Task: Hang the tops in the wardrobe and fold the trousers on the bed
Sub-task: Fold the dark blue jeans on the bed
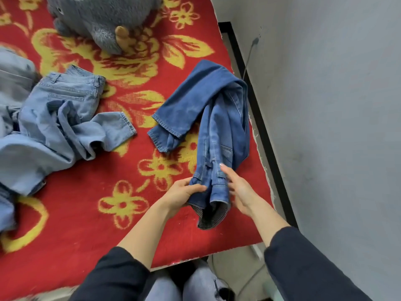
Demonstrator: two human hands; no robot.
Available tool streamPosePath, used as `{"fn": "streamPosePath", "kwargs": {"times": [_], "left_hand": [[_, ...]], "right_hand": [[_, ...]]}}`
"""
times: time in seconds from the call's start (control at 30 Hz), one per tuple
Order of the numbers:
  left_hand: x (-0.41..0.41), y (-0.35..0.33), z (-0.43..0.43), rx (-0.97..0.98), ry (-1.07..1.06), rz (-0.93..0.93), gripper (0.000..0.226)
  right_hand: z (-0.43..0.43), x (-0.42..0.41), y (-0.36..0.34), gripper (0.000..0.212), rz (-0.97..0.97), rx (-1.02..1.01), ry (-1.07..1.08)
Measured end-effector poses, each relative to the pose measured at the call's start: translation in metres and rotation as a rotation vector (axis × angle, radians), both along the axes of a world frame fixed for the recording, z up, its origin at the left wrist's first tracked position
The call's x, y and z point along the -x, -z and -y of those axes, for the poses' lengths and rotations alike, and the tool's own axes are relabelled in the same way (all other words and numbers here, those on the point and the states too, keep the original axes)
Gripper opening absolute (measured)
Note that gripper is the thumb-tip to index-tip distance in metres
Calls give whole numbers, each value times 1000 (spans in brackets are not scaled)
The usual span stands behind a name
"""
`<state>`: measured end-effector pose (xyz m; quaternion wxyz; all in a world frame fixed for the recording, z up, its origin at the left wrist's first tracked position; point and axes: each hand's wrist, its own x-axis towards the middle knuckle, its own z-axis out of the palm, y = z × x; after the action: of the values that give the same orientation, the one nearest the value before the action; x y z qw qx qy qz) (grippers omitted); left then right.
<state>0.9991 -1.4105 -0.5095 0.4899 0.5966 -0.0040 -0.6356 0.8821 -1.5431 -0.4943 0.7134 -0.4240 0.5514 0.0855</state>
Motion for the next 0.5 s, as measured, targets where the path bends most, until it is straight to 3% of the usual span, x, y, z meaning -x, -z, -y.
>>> {"fn": "streamPosePath", "kwargs": {"times": [0.07,0.13,0.23,0.3,0.37,0.43,0.5], "left_hand": [[-3,-6,-5,52,63,-36,25],[-14,-9,-16,51,4,-78,28],[-46,2,-60,-87,-263,-114,44],[-60,14,-108,-275,-289,-39,53],[-56,24,-154,-467,-48,65,51],[-43,30,-180,-604,214,13,39],[-34,40,-179,-666,449,37,20]], "right_hand": [[-12,-17,6,57,85,19,-6],[-17,-22,17,35,51,180,44],[-7,5,30,7,-130,306,140],[-4,44,34,7,-394,395,51],[-13,82,35,10,-615,356,-221],[-24,97,40,18,-639,257,-399],[-30,93,50,20,-637,315,-481]]}}
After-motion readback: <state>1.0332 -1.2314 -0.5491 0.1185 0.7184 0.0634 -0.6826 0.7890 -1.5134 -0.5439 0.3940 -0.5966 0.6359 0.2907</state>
